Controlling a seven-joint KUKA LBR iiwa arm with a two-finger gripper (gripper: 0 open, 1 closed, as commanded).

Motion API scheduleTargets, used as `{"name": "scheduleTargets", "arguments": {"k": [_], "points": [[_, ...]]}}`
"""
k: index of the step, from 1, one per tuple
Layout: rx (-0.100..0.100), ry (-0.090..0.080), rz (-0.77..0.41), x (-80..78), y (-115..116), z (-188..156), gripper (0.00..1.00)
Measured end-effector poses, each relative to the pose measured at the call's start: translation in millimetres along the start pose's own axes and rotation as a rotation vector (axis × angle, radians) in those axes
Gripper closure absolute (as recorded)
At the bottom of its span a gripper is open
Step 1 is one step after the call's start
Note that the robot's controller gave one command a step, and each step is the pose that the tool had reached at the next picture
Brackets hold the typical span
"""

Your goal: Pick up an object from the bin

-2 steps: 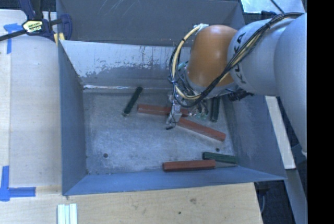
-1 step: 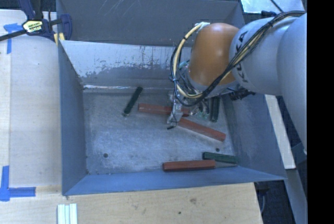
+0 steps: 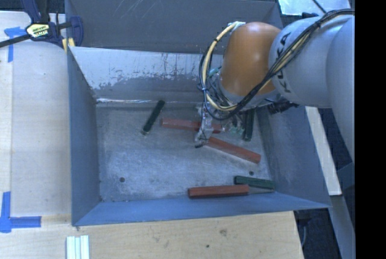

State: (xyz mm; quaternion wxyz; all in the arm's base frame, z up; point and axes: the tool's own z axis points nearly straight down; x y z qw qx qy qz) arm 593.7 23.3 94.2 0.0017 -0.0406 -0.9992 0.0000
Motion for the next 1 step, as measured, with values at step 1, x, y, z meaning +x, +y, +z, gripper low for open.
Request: {"name": "scheduleTargets", "arguments": {"k": [1], "points": [[0.000,-0.001,0.000,-0.4,-0.1,-20.4,1.00]]}}
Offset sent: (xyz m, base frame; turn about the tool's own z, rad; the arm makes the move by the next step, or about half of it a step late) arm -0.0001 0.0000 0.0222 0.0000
